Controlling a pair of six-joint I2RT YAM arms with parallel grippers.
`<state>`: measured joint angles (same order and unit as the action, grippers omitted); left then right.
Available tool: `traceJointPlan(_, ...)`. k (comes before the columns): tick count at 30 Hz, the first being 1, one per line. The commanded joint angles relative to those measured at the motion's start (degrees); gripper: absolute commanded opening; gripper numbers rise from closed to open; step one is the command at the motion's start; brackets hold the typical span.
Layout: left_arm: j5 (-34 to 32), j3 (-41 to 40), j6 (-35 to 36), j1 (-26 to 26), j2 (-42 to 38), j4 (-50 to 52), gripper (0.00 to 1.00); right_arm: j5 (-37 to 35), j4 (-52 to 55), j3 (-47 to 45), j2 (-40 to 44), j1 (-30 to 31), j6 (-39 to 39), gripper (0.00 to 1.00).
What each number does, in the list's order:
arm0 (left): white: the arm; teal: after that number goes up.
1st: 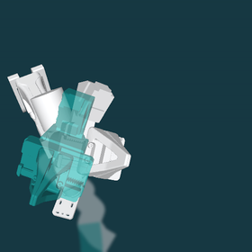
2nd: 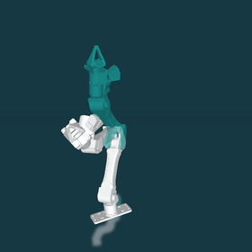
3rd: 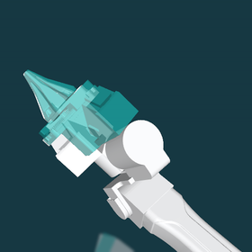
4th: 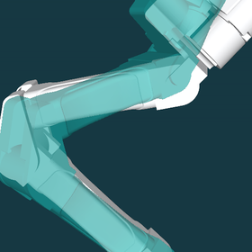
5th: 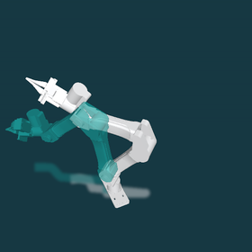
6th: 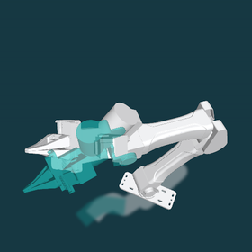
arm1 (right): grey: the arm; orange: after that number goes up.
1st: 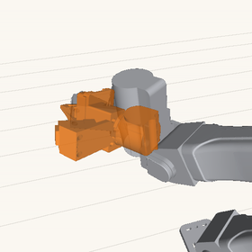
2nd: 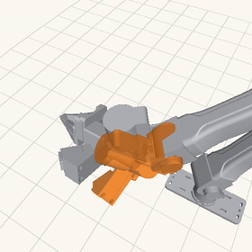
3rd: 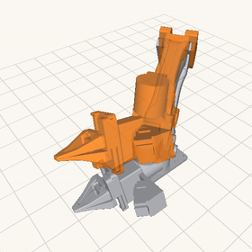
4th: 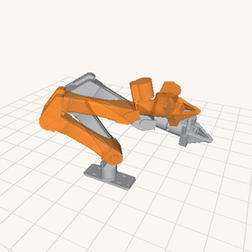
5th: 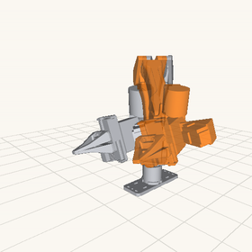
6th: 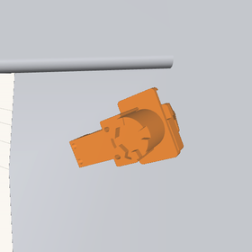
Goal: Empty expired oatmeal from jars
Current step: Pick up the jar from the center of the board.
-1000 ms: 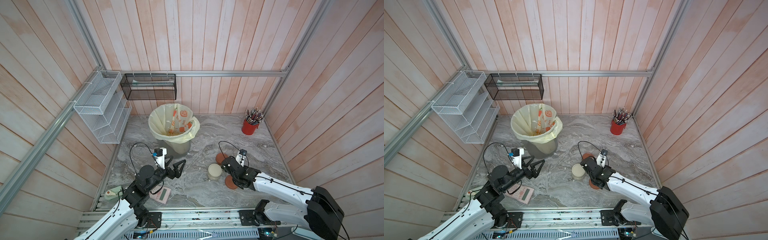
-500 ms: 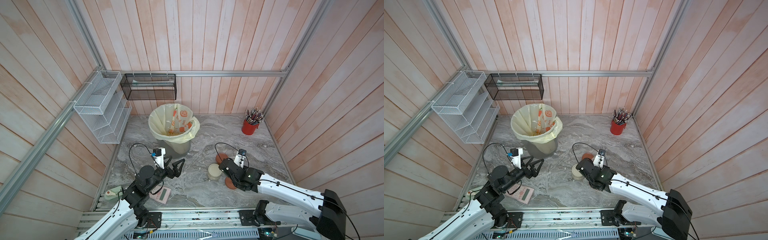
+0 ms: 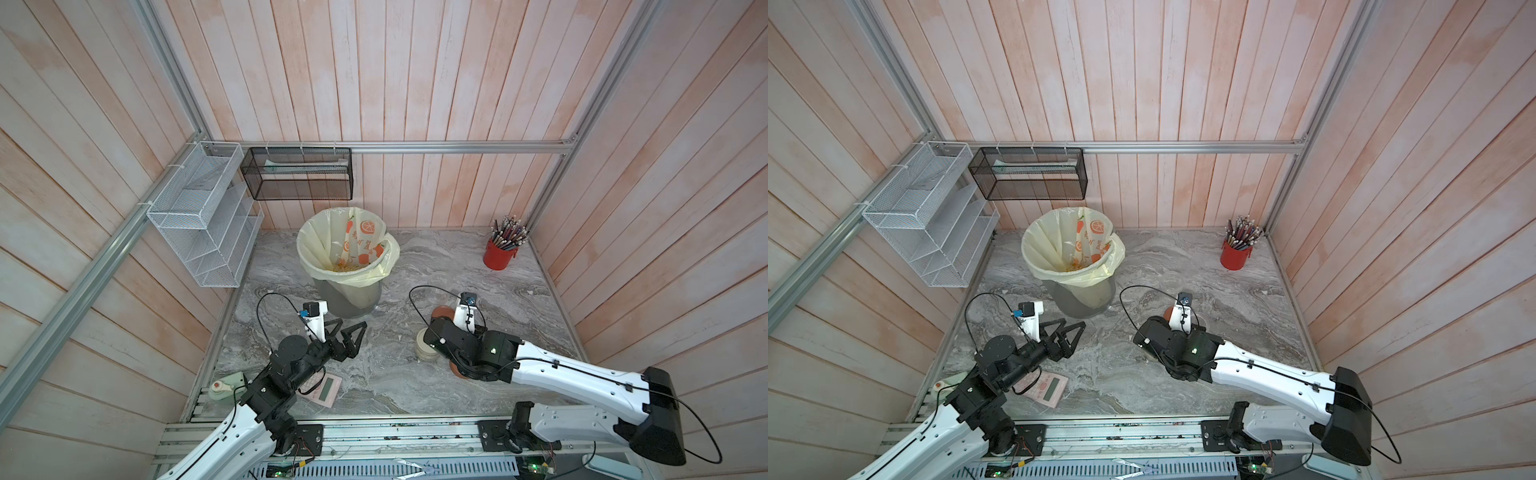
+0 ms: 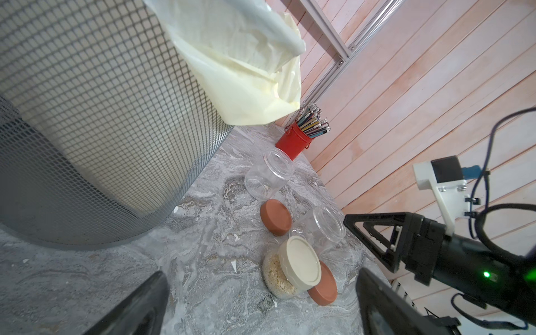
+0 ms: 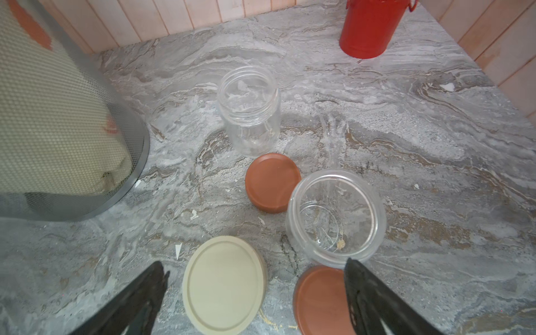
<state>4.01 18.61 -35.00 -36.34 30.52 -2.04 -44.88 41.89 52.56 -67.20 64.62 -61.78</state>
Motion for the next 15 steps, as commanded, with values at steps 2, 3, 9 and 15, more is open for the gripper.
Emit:
traceJointPlan(2,-0.40,-1.29,-2.03,-0.23,-0.87,2.19,1.00,4.51,-1.77,1.71,-1.90,1.15,6.83,0.98)
traceJointPlan(3,-0.38,-1.47,-2.10,-0.23,-1.03,2.37,1.00,6.16,-3.26,1.47,-2.26,1.14,8.32,0.98)
traceJointPlan(9,-1.79,-2.44,-4.34,-0.23,-1.85,4.22,1.00,13.04,-9.98,0.05,-5.44,1.18,14.14,0.98)
traceJointPlan(15,-4.19,-2.86,-6.10,-0.21,-3.72,6.67,1.00,17.11,-12.44,0.31,-10.18,0.27,17.50,0.98)
